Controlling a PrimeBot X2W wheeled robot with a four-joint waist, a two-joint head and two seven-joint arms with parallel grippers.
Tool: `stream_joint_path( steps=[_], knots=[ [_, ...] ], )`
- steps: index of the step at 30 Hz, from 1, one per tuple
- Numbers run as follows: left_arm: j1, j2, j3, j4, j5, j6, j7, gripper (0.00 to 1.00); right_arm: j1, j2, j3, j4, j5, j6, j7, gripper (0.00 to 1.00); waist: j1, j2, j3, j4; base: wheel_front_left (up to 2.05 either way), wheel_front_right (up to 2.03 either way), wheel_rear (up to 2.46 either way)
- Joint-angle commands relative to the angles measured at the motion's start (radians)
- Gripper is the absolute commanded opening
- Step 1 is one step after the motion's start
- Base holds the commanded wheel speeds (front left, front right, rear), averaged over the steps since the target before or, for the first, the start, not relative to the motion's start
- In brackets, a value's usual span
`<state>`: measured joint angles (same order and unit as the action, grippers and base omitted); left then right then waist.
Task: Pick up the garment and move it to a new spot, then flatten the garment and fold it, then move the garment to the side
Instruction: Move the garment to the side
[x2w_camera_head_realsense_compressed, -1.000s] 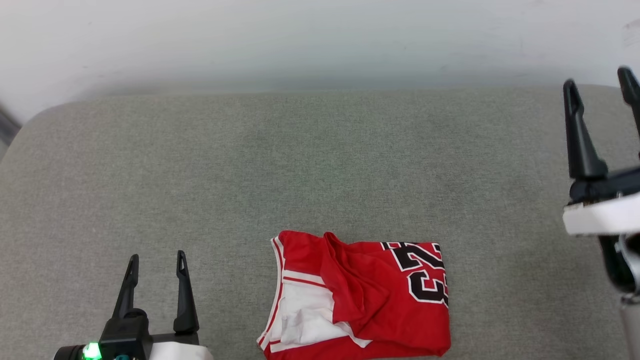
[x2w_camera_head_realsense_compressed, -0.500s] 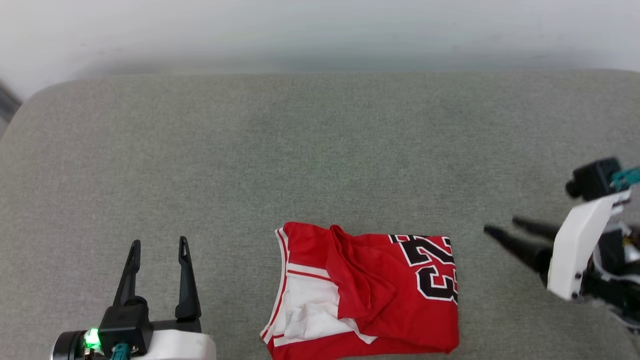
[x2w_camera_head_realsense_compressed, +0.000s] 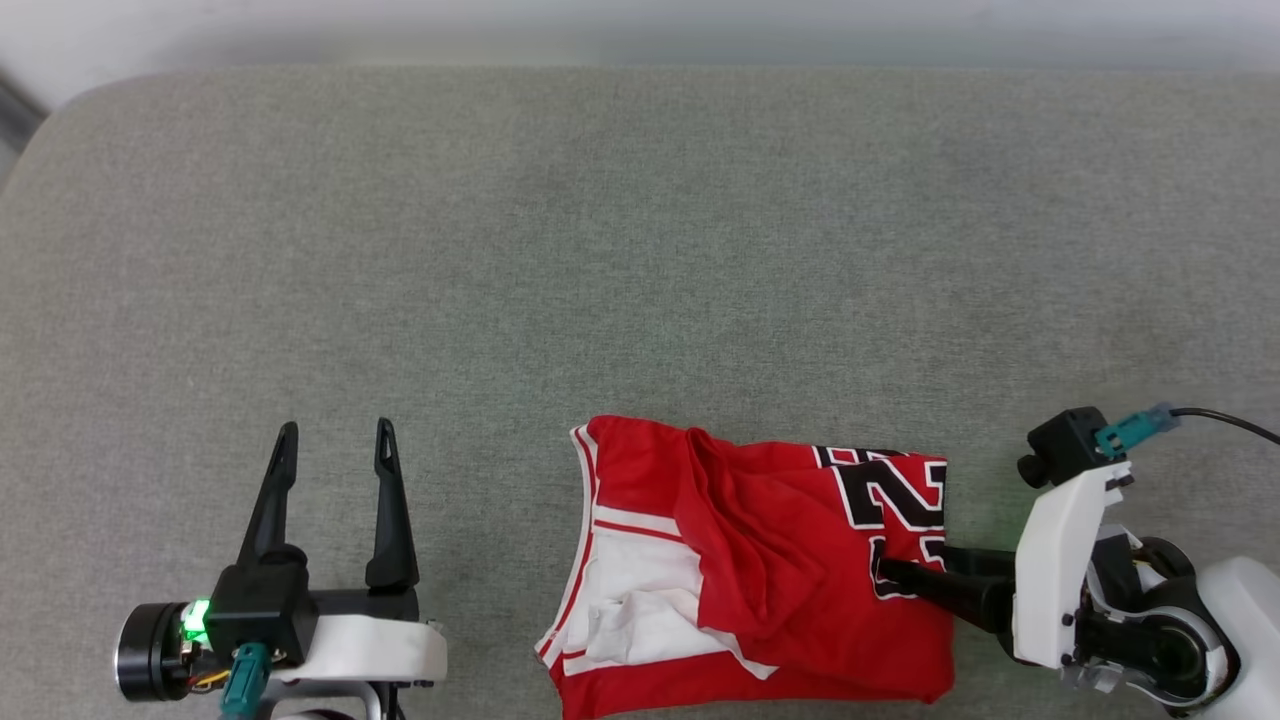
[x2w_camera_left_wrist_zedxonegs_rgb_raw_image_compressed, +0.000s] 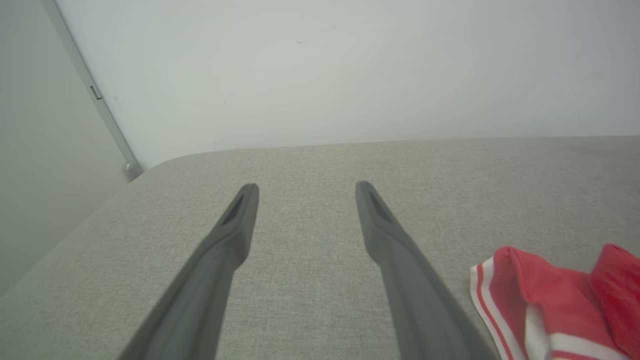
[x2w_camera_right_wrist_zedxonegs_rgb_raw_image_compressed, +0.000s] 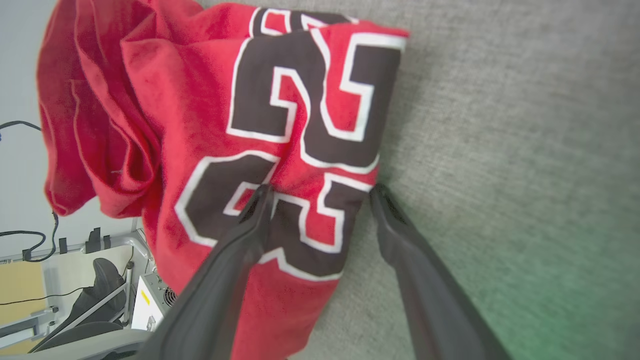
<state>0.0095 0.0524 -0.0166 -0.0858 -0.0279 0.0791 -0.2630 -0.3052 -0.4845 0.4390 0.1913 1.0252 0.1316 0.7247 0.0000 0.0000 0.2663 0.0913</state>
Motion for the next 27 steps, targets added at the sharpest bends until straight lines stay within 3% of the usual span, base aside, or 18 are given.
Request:
stream_joint_path(
  steps=[1,9,10,11,19,27],
  knots=[
    [-0.015,-0.001,-0.001,0.001,0.005,-0.002,-0.002,1.00,0.013,0.019,0.027,0.032,-0.004,-0.002,0.001,1.00,0.0000,0.0000,0.016,0.012,0.00,0.00,0.00],
    [-0.038,-0.002,-0.013,0.017,0.002,-0.004,-0.002,1.00,0.015,0.041,0.187,0.124,-0.052,-0.003,-0.037,1.00,0.0000,0.0000,0.031,0.035,0.00,0.00,0.00],
    [-0.037,-0.002,-0.014,0.019,0.002,-0.003,-0.002,1.00,0.008,0.039,0.195,0.123,-0.053,-0.003,-0.056,0.35,0.0000,0.0000,0.028,0.036,0.00,0.00,0.00],
    [-0.035,-0.002,-0.015,0.022,0.002,-0.001,-0.002,1.00,-0.002,0.037,0.205,0.119,-0.051,-0.003,-0.068,0.00,0.0000,0.0000,0.021,0.038,0.00,0.00,0.00],
    [0.015,-0.002,-0.004,0.030,0.004,0.010,-0.002,1.00,-0.129,-0.054,0.249,0.021,-0.052,-0.001,-0.191,0.00,0.0000,0.0000,-0.061,0.016,0.00,0.00,0.00],
    [0.068,-0.002,0.031,0.009,0.001,0.017,-0.002,1.00,-0.256,-0.158,0.319,-0.118,-0.063,-0.001,-0.211,0.00,0.0000,0.0000,-0.106,-0.101,0.00,0.00,0.00]
  ],
)
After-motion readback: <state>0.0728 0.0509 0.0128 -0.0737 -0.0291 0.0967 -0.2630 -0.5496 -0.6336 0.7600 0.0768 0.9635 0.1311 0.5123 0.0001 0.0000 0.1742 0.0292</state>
